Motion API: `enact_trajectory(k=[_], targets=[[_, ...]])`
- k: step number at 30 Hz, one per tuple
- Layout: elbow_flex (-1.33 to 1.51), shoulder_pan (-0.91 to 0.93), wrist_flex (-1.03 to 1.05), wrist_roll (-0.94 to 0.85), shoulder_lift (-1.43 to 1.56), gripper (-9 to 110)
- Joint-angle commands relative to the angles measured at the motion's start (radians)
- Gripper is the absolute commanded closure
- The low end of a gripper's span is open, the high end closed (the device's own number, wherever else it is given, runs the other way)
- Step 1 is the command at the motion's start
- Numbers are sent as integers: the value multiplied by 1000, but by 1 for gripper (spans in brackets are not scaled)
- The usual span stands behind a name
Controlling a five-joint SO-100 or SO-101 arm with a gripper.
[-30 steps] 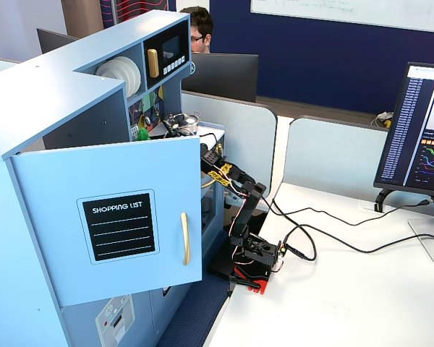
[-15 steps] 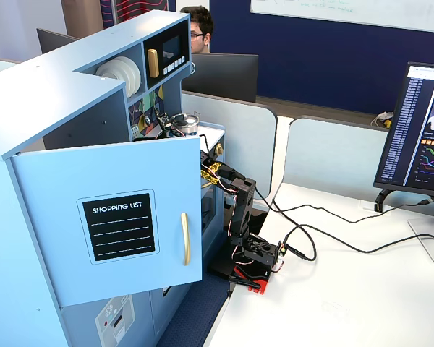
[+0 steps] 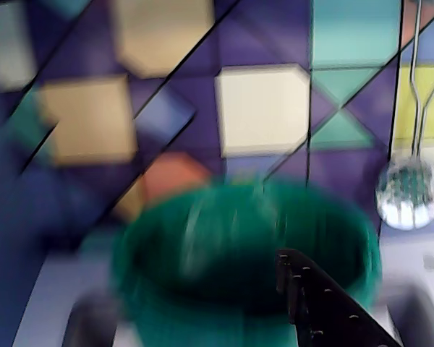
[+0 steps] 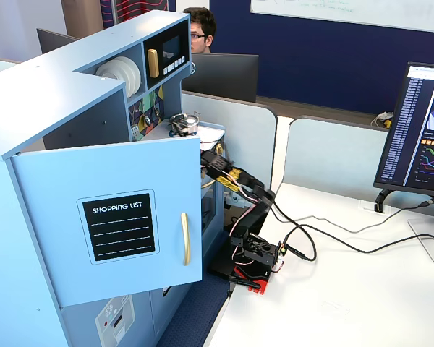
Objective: Pick up the green pineapple from the left cabinet and place it in the green recipient
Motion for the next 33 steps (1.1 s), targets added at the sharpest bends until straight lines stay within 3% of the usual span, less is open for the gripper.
enact_trajectory(k=[1,16,18,23,33], targets=[[242,-18,92,-17,362,51],[951,32,351,-6,962,57],[1000,34,417,-34,980,64],[1063,-8,592,-43,980,101],[1243,17,810,52,980,101]])
